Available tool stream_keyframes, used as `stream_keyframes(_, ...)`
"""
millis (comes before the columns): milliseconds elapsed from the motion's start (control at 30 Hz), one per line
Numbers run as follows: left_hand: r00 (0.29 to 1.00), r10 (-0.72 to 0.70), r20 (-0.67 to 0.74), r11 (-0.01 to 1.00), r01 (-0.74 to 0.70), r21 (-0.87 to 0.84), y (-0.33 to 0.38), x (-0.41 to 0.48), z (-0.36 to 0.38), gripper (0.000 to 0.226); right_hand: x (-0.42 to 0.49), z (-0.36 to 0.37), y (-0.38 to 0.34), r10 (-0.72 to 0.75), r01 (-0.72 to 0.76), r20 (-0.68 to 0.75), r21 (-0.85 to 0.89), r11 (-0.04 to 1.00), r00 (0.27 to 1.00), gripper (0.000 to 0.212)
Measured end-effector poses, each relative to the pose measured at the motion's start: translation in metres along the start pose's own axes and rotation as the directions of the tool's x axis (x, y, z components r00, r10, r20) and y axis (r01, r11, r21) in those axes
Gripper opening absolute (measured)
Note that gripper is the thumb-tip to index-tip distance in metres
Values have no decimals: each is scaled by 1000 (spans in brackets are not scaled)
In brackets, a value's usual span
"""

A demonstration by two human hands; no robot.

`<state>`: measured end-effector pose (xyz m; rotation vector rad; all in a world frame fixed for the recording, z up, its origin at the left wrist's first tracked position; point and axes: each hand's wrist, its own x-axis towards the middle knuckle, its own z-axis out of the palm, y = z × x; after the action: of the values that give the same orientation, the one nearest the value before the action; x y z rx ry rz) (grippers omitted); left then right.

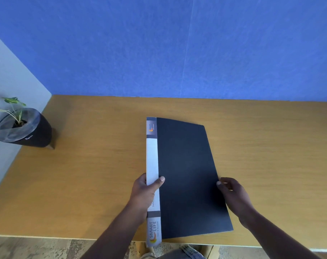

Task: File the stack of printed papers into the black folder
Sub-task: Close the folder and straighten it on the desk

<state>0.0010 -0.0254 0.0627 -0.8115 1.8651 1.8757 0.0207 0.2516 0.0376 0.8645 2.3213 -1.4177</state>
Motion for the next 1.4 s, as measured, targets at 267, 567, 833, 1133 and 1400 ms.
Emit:
stream_keyframes(267,998,42,47,999,-40,-23,9,-1,-1,30,-2,-4,-34,34,-48,44,381,923,998,22)
stream_keyframes(567,978,202,-48,979,-201,21,39,19,-38,43,11,27,-80,-59,54,0,413,909,998,21)
stream_keyframes(833,957,252,-146,954,-220,205,63,58,-92,30,37,77,-130,-99,87,20,333,939,995,20)
stream_keyframes(1133,933,287,-219,915,-199,350,76,116,-130,23,72,128,-174,-141,121,84,203,972,986,24)
stream_keyframes(1400,920,309,-241,861,-164,481,79,147,-144,21,89,151,-183,-130,122,137,64,990,982,24)
